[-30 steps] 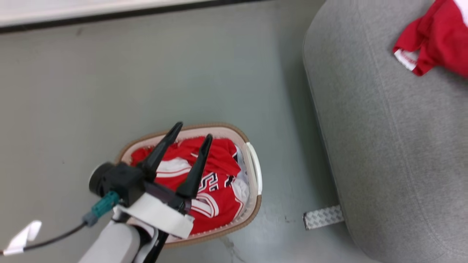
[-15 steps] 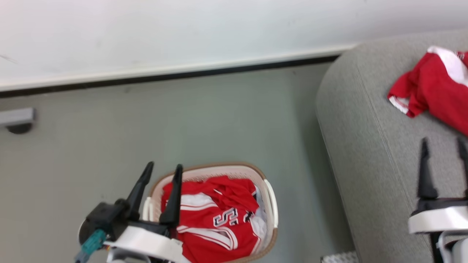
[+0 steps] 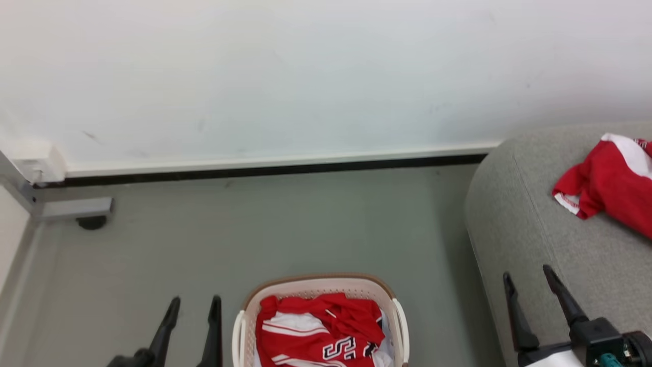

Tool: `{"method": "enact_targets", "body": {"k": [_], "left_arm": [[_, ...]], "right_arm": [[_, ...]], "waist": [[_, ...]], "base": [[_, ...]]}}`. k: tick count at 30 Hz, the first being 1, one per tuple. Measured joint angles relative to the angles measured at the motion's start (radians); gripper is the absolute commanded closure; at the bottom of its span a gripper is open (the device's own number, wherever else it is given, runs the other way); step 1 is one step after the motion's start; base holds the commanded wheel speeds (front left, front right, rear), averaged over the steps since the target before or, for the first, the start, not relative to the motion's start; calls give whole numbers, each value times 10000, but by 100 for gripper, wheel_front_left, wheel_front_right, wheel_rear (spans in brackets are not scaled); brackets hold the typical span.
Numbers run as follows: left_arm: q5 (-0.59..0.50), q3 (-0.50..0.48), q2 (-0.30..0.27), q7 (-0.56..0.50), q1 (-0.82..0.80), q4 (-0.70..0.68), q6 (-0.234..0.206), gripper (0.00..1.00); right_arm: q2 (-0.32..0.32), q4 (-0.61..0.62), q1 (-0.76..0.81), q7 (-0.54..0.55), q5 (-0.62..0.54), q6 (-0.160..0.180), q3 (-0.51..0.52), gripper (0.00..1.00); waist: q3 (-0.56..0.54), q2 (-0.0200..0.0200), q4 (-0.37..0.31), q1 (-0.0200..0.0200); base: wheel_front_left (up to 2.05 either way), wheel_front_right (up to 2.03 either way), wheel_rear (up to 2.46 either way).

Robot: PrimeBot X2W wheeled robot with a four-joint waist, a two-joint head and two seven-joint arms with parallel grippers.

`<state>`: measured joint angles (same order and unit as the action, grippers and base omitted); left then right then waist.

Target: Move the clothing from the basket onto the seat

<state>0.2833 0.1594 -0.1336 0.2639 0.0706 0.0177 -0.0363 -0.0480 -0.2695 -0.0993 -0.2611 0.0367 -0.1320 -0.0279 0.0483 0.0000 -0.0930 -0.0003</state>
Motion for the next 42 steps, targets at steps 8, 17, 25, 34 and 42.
{"method": "enact_targets", "body": {"k": [8,17,25,34,42], "left_arm": [[-470,-552,414,2,463,6,541,0],[-1147,-299,345,2,-883,1156,1220,0],[-1797,986,-303,-391,-3609,3455,1593,0],[-2157,3141,-922,-1511,-6269,5770,1680,0],[-1793,5135,-1643,-2123,-8073,7357,1682,0]], "right_arm": [[4,-56,190,2,362,2,-297,0],[6,324,-654,0,780,2,-798,0],[8,991,-1801,2,1162,0,-1290,0],[0,1894,-2655,0,1513,2,-1705,0],[0,2849,-3284,0,1760,2,-2127,0]], "waist": [[-163,0,114,1],[1100,0,-212,3],[2999,0,-738,5],[5235,0,-1437,6],[6885,0,-2096,7]], "base": [[0,0,0],[0,0,0],[0,0,0],[0,0,0],[0,0,0]]}}
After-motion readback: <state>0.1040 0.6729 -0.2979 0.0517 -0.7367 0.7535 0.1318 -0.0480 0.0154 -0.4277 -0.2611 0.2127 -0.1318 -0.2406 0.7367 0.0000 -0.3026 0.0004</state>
